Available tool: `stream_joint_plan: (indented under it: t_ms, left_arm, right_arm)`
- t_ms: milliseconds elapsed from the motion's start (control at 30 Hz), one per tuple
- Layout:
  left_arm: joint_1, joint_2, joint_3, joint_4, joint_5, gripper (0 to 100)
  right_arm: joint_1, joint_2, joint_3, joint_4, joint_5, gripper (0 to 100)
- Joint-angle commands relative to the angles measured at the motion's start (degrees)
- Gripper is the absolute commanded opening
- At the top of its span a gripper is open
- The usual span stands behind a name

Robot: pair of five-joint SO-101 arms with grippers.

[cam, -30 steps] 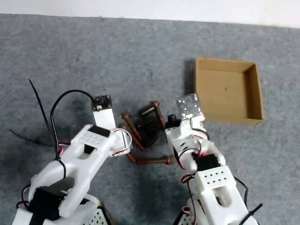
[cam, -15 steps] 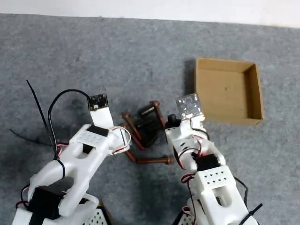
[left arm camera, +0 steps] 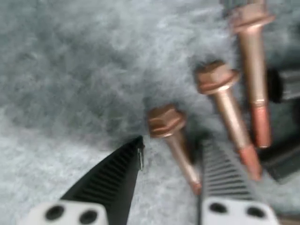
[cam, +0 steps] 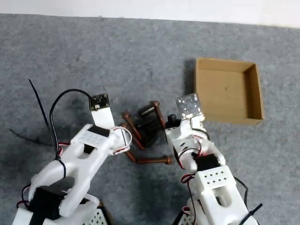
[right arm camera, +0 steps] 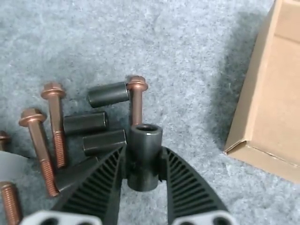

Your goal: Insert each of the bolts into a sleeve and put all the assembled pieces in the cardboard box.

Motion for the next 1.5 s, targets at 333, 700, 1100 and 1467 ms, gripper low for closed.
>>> stream_joint_plan:
  t_ms: [333,700,1100,1467]
  left_arm:
    - [-3.38,0.13,-4.35,-2.11,-6.42,1]
    - [-7.08,-23.6,9.63,-13.71,-12.57,1]
    - [-7.52,-76.97,38.2,-21.71,-12.75,1]
    - [-7.52,-92.09,36.09,-7.47,-12.4,1]
  right_arm:
    - [0.4,-1.54,-0.57,-1.45,0.62,0.3]
    - [0.4,-1.54,5.23,-14.81,0.26,0.3]
    - [-5.93,-1.98,18.07,-39.34,0.7,0.3]
    - [-21.67,-1.71,22.02,-39.78,0.79,0.3]
